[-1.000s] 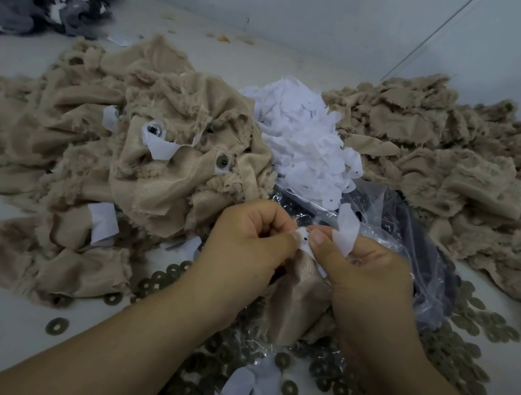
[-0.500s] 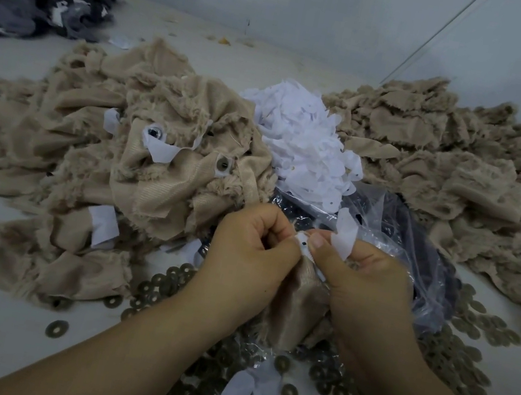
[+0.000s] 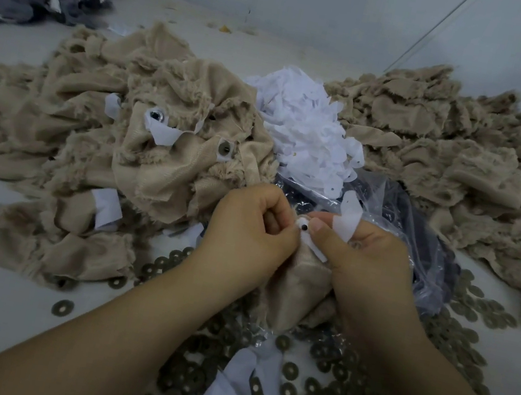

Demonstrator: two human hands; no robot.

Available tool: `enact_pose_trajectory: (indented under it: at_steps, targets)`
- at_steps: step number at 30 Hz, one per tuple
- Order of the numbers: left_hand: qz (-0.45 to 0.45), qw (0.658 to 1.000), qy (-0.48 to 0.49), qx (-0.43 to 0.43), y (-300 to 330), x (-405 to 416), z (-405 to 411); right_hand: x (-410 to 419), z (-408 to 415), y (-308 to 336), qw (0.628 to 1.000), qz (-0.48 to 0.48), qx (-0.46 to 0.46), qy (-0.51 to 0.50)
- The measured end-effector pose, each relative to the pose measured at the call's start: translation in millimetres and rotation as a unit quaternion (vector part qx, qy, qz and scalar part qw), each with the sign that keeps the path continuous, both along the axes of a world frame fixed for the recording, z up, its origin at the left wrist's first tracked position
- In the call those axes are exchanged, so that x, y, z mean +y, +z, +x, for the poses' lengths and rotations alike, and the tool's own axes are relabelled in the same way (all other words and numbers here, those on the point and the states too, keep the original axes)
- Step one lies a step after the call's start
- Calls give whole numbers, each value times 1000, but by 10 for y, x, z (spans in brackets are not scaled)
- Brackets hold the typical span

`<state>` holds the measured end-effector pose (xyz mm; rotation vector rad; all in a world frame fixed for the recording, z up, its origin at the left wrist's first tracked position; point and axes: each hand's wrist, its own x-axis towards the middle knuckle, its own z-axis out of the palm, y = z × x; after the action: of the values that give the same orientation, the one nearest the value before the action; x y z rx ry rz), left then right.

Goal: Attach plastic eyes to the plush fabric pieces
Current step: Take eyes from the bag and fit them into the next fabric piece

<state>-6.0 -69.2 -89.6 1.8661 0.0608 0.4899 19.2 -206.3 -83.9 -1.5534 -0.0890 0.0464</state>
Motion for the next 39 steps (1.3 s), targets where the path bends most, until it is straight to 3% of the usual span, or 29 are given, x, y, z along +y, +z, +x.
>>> enact_pose_trajectory:
  at_steps: [2, 4, 7, 9, 16, 22, 26, 31, 35, 39]
  targets:
    - [56, 998, -17, -17, 105, 31, -51, -9, 2, 17, 1000, 4, 8, -8]
    - [108, 987, -115, 8, 251, 89, -115, -15, 0, 33, 1000, 1, 12, -7]
    - [234, 904, -337, 120, 396, 126, -217, -6, -17, 58, 1000, -4, 13, -6]
    - [309, 855, -389, 149, 380, 75, -291, 10, -25, 70, 1000, 1, 11, -11]
    - [428, 841, -301, 137, 213, -40, -408, 23, -33, 96, 1000, 11, 5, -8]
    - [436, 839, -296, 139, 213, -60, -418, 7, -24, 85, 1000, 3, -4, -1]
    - [411, 851, -302, 129, 167, -23, -419, 13, -22, 66, 1000, -9, -7, -6]
    - [258, 905, -305, 144, 220, 89, -386, 9, -23, 70, 999, -27, -20, -14]
    - [62, 985, -156, 51, 280, 83, -317, 6, -44, 92, 997, -70, -40, -7]
    - [-32, 997, -72, 17, 215, -17, -203, 5, -68, 103, 995, -89, -46, -1]
